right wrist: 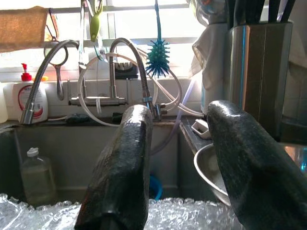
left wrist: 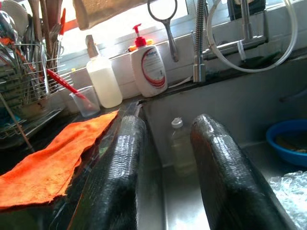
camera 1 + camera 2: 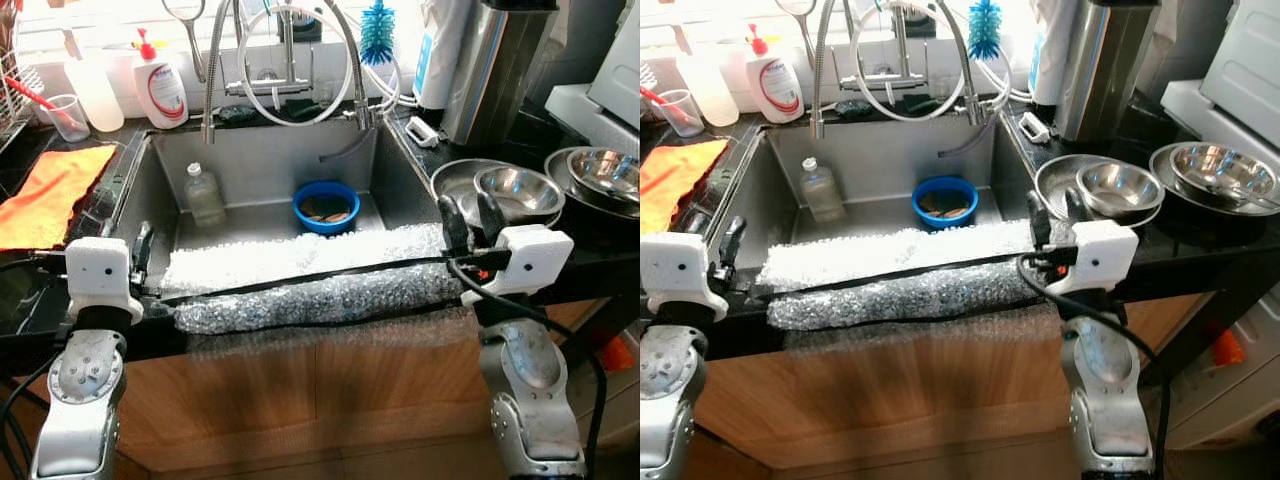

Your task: Kitchen organization

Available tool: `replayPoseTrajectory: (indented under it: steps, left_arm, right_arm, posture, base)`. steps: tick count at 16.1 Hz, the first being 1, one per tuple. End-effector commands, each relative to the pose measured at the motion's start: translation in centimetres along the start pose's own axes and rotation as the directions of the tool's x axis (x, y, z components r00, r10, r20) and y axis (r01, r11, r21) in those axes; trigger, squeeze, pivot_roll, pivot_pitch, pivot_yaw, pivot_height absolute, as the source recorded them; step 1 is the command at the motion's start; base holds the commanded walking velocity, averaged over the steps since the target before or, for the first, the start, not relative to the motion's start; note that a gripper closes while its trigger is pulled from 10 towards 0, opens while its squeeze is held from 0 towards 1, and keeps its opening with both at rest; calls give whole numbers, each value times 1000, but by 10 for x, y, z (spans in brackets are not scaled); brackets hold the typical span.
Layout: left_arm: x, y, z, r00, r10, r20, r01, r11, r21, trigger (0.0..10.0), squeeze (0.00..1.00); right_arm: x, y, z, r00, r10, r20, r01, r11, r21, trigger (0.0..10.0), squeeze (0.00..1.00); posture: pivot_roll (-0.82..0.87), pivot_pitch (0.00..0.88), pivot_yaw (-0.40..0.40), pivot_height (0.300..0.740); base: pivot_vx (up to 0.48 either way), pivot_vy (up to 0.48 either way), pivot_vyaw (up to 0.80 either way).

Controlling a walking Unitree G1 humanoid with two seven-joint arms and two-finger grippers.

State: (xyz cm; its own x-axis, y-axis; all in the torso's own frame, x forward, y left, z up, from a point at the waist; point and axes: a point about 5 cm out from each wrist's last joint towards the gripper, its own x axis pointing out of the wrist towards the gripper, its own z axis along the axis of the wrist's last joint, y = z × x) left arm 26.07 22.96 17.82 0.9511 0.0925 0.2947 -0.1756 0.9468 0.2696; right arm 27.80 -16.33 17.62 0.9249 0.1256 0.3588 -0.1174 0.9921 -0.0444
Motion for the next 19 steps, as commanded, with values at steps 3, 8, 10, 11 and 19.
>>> replayPoseTrajectory:
  steps: [3, 8, 10, 11, 19]
  left_arm:
    - [2, 0, 4, 1000, 0, 6, 0, 1000, -8, 10000, 0]
    - [6, -12, 1, 1000, -15, -6, 14, 998, -63, 10000, 0]
    - [6, -21, 3, 999, -36, 5, 36, 996, -83, 10000, 0]
    - [5, -25, 3, 999, -44, 4, 44, 996, -82, 10000, 0]
    - [10, -25, 8, 997, -73, 25, 75, 992, -100, 10000, 0]
  right_arm:
    - [4, 3, -4, 1000, 1, 4, -1, 1000, 23, 10000, 0]
    - [-2, -6, -7, 1000, -16, -14, 16, 1000, 5, 10000, 0]
    - [-8, -10, -13, 999, -25, -33, 25, 1000, -9, 10000, 0]
    - [-12, -9, -15, 999, -21, -48, 20, 1000, -19, 10000, 0]
    - [-34, 5, -22, 995, -47, -92, 46, 999, -13, 10000, 0]
  posture:
    - [-32, 0, 13, 740]
    - [-63, 0, 20, 740]
    - [-65, 0, 22, 740]
    - [-65, 0, 22, 740]
    - [-40, 0, 59, 740]
  base:
    - [0, 0, 0]
    - [0, 0, 0]
    - [0, 0, 0]
    - [0, 0, 0]
    - [0, 0, 0]
